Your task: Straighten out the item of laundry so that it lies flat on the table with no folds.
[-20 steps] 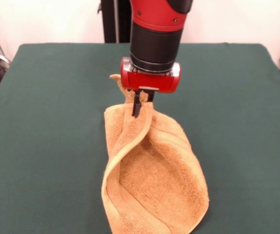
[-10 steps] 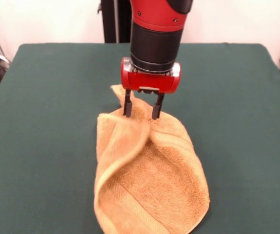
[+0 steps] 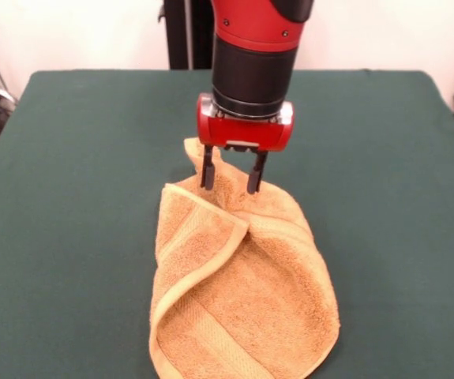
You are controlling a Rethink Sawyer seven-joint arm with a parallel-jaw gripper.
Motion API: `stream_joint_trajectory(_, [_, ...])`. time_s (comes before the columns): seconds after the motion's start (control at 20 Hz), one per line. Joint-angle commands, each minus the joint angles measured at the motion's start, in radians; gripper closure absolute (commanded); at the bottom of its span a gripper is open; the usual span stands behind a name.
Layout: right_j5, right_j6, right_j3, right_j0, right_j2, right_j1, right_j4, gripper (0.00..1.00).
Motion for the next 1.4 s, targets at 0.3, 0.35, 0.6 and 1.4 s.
stream_joint_trajectory(0.3, [-0.020,0.111,0.096,-0.016,0.130,0.038,0.006,0.00])
stream_joint_trajectory(0.35, [-0.025,0.108,0.096,-0.019,0.133,0.040,0.004,0.00])
stream_joint_trajectory(0.6, [-0.071,0.097,0.093,-0.038,0.148,0.067,-0.009,0.00])
stream_joint_trajectory(1.4, [-0.166,0.093,0.085,-0.080,0.183,0.119,-0.036,0.00])
